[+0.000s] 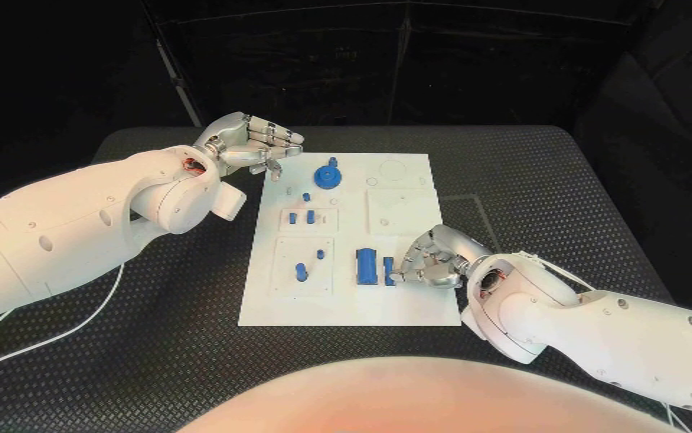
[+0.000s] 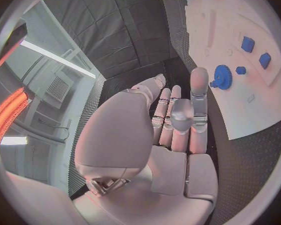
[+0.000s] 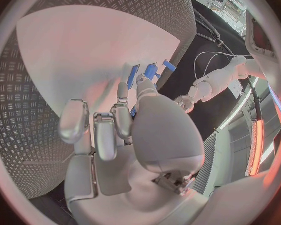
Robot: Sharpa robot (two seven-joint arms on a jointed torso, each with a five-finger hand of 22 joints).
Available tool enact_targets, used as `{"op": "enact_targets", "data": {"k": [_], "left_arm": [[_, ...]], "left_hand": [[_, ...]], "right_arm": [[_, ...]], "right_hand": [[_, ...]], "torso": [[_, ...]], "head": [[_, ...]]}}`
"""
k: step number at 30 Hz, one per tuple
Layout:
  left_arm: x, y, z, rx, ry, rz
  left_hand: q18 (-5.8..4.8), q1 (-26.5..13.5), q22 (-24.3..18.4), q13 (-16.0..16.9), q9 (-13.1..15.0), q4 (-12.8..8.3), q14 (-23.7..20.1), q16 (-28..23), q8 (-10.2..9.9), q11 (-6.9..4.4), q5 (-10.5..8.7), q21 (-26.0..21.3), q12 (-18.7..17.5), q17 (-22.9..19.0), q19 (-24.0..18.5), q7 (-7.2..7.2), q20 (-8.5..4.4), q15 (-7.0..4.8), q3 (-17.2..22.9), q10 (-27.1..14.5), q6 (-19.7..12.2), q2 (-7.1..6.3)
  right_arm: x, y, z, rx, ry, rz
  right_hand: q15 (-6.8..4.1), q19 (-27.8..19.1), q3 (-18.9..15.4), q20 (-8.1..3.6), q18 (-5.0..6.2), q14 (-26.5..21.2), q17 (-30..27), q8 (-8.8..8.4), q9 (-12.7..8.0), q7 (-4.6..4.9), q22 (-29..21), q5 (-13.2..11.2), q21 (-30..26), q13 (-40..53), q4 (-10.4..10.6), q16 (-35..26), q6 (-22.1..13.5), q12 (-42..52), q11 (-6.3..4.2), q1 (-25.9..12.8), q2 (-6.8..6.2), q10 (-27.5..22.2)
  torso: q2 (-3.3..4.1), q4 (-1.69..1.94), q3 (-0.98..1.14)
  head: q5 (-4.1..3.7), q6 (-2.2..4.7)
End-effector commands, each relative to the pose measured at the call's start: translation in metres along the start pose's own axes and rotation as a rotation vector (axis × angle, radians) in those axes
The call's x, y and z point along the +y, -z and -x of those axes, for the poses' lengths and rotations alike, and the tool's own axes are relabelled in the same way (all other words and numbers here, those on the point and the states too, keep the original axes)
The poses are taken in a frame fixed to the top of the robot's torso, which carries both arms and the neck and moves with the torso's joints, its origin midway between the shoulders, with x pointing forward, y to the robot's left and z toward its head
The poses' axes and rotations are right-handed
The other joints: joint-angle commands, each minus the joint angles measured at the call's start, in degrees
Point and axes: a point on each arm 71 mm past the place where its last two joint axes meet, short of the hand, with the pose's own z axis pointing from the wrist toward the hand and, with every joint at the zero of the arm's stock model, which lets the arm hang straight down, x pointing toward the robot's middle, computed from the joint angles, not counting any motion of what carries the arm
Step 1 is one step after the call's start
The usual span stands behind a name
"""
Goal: Assemble the parts on the task board
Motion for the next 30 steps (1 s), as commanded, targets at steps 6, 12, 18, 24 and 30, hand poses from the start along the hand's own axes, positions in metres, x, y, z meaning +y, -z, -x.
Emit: {"op": "enact_targets", "data": {"k": [6, 12, 18, 24, 30], "left_arm": [[-0.004, -0.001, 0.003, -0.026, 0.041, -0.059], [-0.005, -0.003, 0.008, -0.079, 0.162, -0.117], [-0.001, -0.011, 0.016, -0.172, 0.278, -0.16], [0.011, -0.022, 0.019, -0.267, 0.34, -0.179], [0.022, -0.034, 0.016, -0.321, 0.352, -0.182]], "left_hand": [[1.12, -0.81, -1.01, 0.2, 0.03, -0.28, -1.03, -0.38, 0.58, 0.02, -0.01, -1.79, 1.18, -1.28, -0.83, 0.13, 0.05, 0.13, -0.37, -0.28, 0.05, 0.33], [1.22, -1.99, -3.42, 0.44, -0.02, 0.15, -11.19, -12.23, 0.96, -0.1, -0.05, -6.13, 3.31, -18.91, -5.22, -0.06, 0.32, 0.3, -2.08, -0.07, -0.17, 0.44], [1.23, -2.48, -10.28, 0.04, -0.03, 1.35, -17.41, -27.45, 1.4, -0.23, 0.01, -15.52, 4.64, -26.28, -12.39, -0.55, 1.39, 0.77, -3.72, 2.22, -0.21, 1.17], [1.06, -2.04, -21.43, -0.44, -0.14, 3.34, -18.88, -46.66, 0.51, 0.92, -0.01, -28.19, 0.01, -34.47, -21.05, -0.03, 4.62, 3.88, -4.38, 3.74, -0.75, 1.36], [1.34, -1.65, -30.49, -0.6, -0.19, 3.49, -24.46, -58.77, -1.98, 3.43, 0.04, -31.88, -5.28, -39.81, -31.45, -0.87, 9.0, 7.25, -7.65, -0.44, -2.39, 2.07]], "right_arm": [[0.0, -0.003, 0.022, -0.04, -0.3, 0.215], [-0.003, -0.028, 0.068, -0.113, -0.543, 0.301], [-0.005, -0.061, 0.11, -0.195, -0.679, 0.361], [0.006, -0.091, 0.128, -0.231, -0.728, 0.432], [0.01, -0.114, 0.129, -0.237, -0.763, 0.45]], "right_hand": [[1.75, -6.76, -1.18, 1.37, 1.62, 2.58, -0.03, -4.48, -1.7, 2.67, -10.18, 0.97, -6.62, -7.34, 0.04, -5.01, -5.7, -9.34, 2.29, 1.76, 1.37, -5.38], [4.01, -21.31, -2.01, 3.71, 5.05, -11.41, -39.16, -8.5, -3.63, 4.93, -32.4, -0.33, -26.26, -28.01, -0.29, -37.34, -8.49, -35.25, 4.61, 4.77, 3.03, -21.2], [6.83, -26.56, 0.94, 6.54, 4.96, -17.49, -48.16, -12.29, -7.09, 6.27, -40.92, -4.33, -40.01, -45.84, -0.48, -57.06, -6.27, -51.75, 6.85, 11.52, 5.96, -22.92], [10.39, -30.27, 1.95, 9.98, 4.5, -23.35, -57.12, -17.89, -11.1, 7.21, -47.04, -5.7, -49.89, -59.9, 0.45, -72.4, -4.65, -60.91, 8.66, 12.49, 5.05, -20.53], [12.77, -31.93, 1.51, 12.99, 5.19, -25.73, -64.38, -21.86, -14.19, 7.96, -52.61, -5.97, -58.5, -67.69, -1.34, -81.01, -4.28, -66.01, 10.5, 10.18, 5.08, -21.48]], "torso": [[-0.52, 0.05, -0.17], [-1.31, -0.31, -0.3], [-2.59, -0.89, -0.34], [-3.75, -0.82, -0.01], [-4.57, -0.32, -0.07]], "head": [[-0.29, 0.0], [-0.86, 2.62], [-1.21, 5.98], [-1.0, 8.85], [-0.65, 10.05]]}}
